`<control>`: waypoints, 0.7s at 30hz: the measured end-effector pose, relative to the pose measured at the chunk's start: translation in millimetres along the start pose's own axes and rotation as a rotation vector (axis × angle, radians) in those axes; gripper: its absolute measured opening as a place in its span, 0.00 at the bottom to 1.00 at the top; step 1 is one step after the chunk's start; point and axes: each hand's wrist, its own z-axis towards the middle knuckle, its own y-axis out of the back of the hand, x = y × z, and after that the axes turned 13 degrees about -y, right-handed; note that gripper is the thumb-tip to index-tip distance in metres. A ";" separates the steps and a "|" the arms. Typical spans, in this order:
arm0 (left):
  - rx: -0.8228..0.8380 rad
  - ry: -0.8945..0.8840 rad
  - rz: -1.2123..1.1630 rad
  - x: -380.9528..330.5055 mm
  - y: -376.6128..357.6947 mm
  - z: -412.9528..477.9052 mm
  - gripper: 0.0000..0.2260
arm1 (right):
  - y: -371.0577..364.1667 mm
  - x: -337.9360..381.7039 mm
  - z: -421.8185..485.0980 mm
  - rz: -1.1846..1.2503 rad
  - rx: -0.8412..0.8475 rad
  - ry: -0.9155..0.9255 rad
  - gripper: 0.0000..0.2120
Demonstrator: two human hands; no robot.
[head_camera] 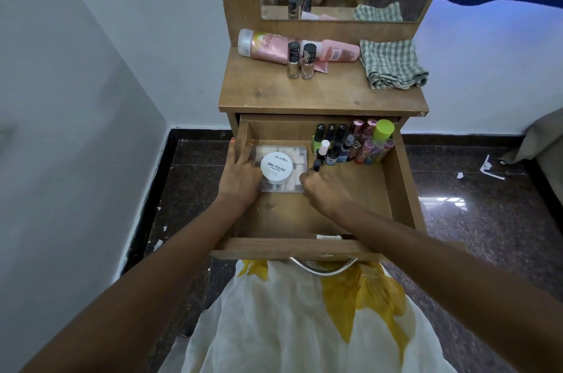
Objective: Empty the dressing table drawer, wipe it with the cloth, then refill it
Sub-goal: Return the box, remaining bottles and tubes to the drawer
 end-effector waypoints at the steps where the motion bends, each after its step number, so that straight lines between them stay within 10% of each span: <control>1: -0.003 0.002 0.002 0.3 0.4 1.0 0.20 | 0.6 0.7 0.3 -0.016 -0.015 0.006 0.12; 21: -0.024 0.042 0.059 4.1 5.0 12.4 0.21 | 3.6 4.7 6.7 -0.098 -0.070 0.049 0.15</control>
